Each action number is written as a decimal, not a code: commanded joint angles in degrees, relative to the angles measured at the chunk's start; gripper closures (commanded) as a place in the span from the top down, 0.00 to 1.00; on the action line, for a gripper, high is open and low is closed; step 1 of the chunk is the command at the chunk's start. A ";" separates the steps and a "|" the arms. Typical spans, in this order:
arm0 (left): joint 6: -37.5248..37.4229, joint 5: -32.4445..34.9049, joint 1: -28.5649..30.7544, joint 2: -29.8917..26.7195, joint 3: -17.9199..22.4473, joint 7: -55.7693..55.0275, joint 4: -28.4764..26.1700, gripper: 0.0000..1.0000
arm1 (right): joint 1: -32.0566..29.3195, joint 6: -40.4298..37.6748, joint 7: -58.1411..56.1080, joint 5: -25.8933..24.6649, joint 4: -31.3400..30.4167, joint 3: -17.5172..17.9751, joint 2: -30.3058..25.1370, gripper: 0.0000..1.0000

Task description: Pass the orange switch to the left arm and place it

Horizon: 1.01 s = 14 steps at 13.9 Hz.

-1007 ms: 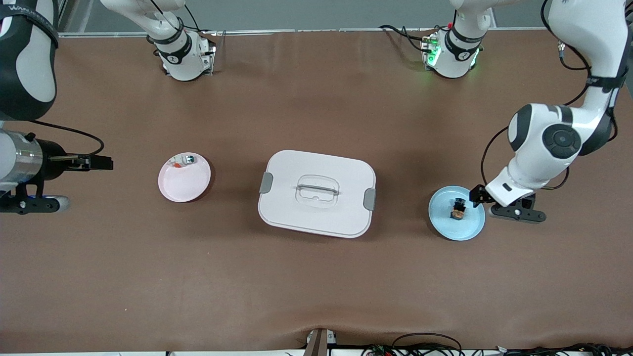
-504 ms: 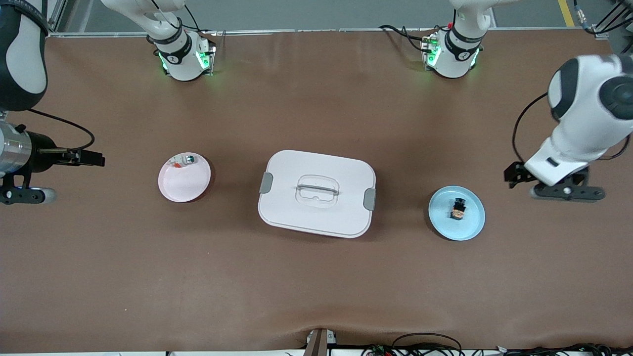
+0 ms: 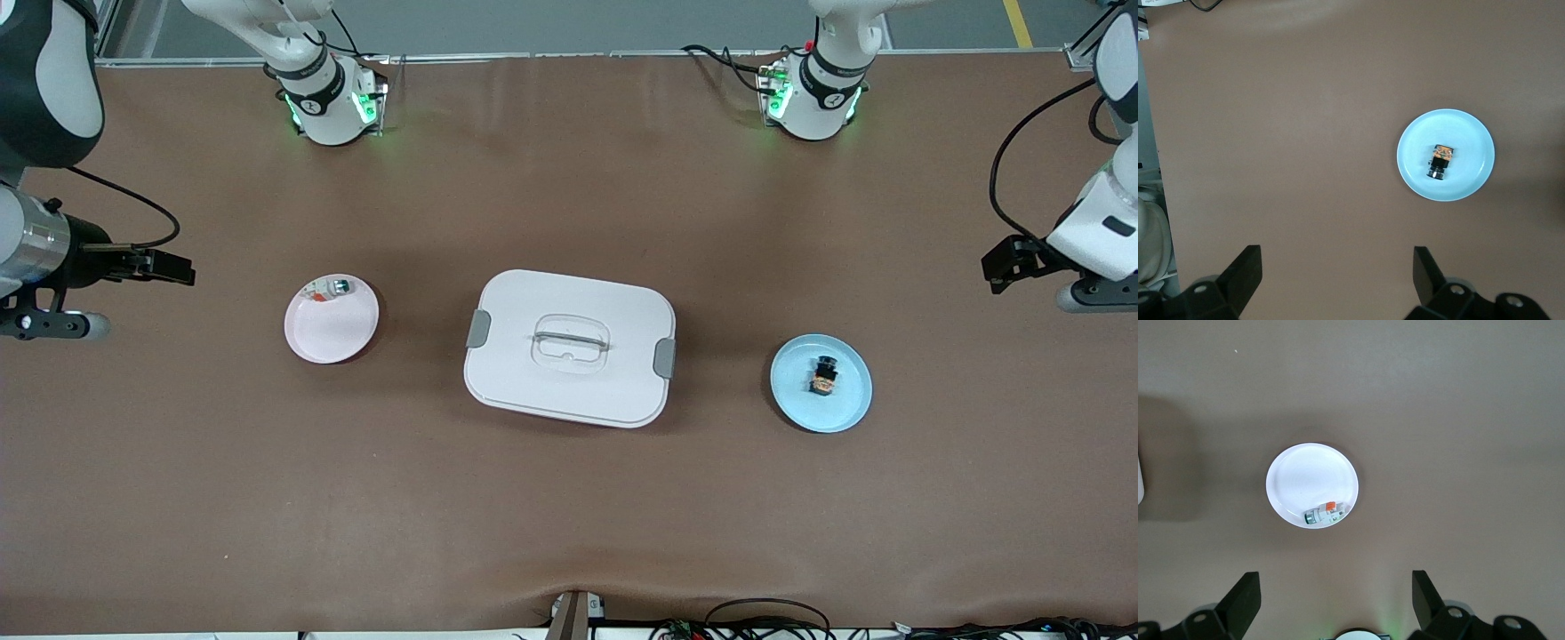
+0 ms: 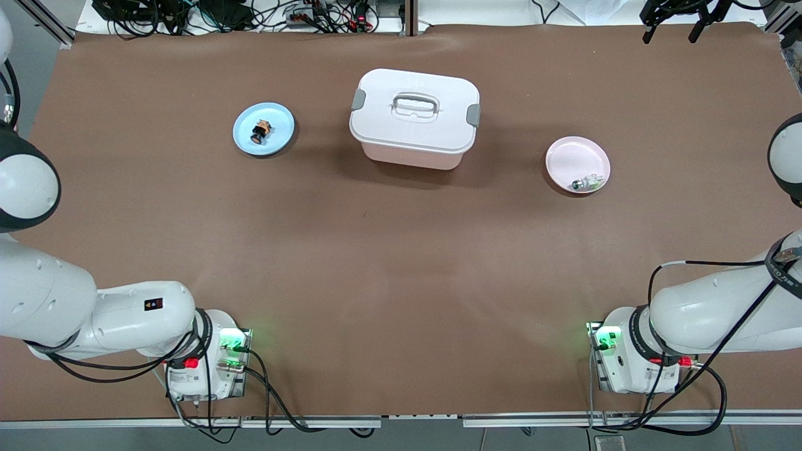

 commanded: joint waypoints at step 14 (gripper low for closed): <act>-11.28 -11.83 -7.64 -9.19 7.74 -1.77 -0.77 1.00 | -2.75 0.70 6.11 0.85 -0.23 1.16 -5.64 1.00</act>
